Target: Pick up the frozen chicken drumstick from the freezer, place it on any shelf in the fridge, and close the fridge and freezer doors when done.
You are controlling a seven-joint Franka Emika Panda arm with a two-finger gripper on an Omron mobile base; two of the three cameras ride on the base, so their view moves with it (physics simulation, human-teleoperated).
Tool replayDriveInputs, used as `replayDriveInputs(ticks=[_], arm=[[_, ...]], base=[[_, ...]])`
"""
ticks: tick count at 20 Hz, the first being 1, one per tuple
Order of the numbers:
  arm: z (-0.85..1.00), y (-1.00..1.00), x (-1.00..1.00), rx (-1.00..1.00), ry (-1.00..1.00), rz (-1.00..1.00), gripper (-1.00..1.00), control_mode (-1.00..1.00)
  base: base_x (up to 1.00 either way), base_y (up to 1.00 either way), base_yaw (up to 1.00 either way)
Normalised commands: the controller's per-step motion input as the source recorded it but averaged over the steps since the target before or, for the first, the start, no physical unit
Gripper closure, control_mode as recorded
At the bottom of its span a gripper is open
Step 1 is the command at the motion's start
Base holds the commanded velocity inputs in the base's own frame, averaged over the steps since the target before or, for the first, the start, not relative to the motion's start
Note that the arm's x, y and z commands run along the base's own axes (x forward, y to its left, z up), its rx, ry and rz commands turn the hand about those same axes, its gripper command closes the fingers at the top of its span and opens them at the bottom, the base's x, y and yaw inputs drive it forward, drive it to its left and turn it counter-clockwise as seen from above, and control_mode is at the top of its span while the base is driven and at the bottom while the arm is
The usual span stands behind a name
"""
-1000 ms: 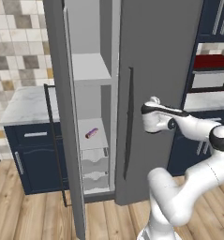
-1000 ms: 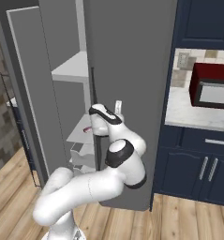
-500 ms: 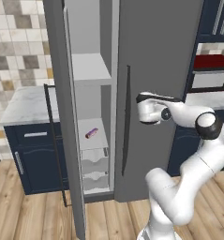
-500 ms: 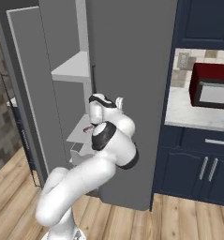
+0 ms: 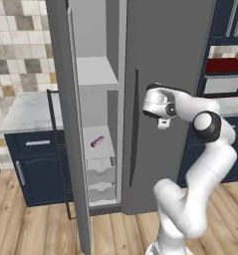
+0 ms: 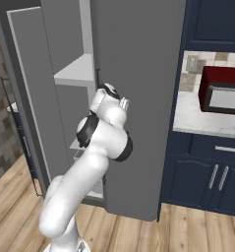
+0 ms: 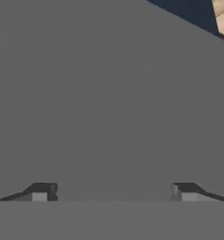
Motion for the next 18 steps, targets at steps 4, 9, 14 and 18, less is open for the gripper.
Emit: replayDriveInputs(ticks=[4, 9, 14, 18], arm=[[0.29, -0.23, -1.0, 0.02, 0.0, -0.1, -1.0, -1.0], [0.55, -0.04, -1.0, 0.0, 0.0, -0.12, -1.0, -1.0], [0.61, 0.0, -1.0, -0.02, 0.0, -0.12, -1.0, -1.0], [0.61, 0.0, -1.0, -0.2, 0.0, -0.12, -1.0, -1.0]], base=[[0.0, 0.0, 0.0], [0.0, 0.0, 0.0], [0.0, 0.0, 0.0], [0.0, 0.0, 0.0]])
